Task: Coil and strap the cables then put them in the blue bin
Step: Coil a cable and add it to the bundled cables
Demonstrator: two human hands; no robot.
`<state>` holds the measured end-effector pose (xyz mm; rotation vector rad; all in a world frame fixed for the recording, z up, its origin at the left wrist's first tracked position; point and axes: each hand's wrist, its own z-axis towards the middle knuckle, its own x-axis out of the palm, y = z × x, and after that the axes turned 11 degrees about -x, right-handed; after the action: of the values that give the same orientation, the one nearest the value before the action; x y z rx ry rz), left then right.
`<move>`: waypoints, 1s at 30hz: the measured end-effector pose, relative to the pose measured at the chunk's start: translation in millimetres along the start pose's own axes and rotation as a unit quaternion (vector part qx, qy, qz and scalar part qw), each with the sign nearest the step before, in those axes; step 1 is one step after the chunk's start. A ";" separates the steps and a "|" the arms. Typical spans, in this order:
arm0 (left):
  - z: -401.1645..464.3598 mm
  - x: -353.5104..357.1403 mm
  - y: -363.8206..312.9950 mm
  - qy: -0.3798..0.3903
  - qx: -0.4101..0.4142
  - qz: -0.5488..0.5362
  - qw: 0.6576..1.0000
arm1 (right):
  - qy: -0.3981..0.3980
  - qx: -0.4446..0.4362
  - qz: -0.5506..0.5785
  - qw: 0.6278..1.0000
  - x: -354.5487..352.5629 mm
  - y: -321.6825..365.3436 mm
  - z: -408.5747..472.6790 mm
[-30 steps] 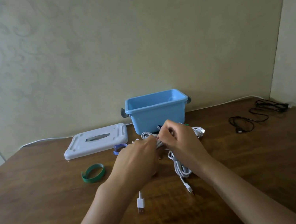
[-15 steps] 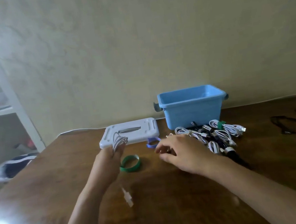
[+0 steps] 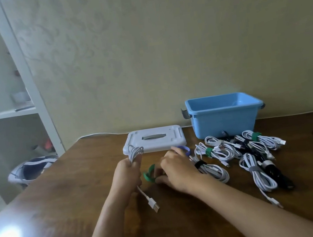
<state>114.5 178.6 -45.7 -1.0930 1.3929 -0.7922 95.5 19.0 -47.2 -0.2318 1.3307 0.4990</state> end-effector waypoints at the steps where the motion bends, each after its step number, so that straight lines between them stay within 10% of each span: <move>1: -0.8 0.2 -1.0 0.006 0.004 -0.005 1.000 | -0.004 0.008 0.027 1.000 0.3 -1.4 -2.7; 8: -12.7 1.0 -10.3 0.059 0.011 -0.078 0.995 | -0.128 0.031 0.290 0.948 -37.8 -16.2 -47.7; 13: -40.8 26.2 -25.7 0.132 0.044 -0.056 0.989 | -0.191 0.048 0.520 0.831 -69.8 -36.3 -94.0; 30: -91.5 158.3 -95.5 0.212 0.220 0.114 0.945 | -0.310 0.100 0.470 0.820 -78.5 -96.2 -155.3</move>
<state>52.0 -13.0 -1.7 -0.4160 1.5593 -1.1439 -5.7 -149.8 -19.3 0.7659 0.7545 1.1394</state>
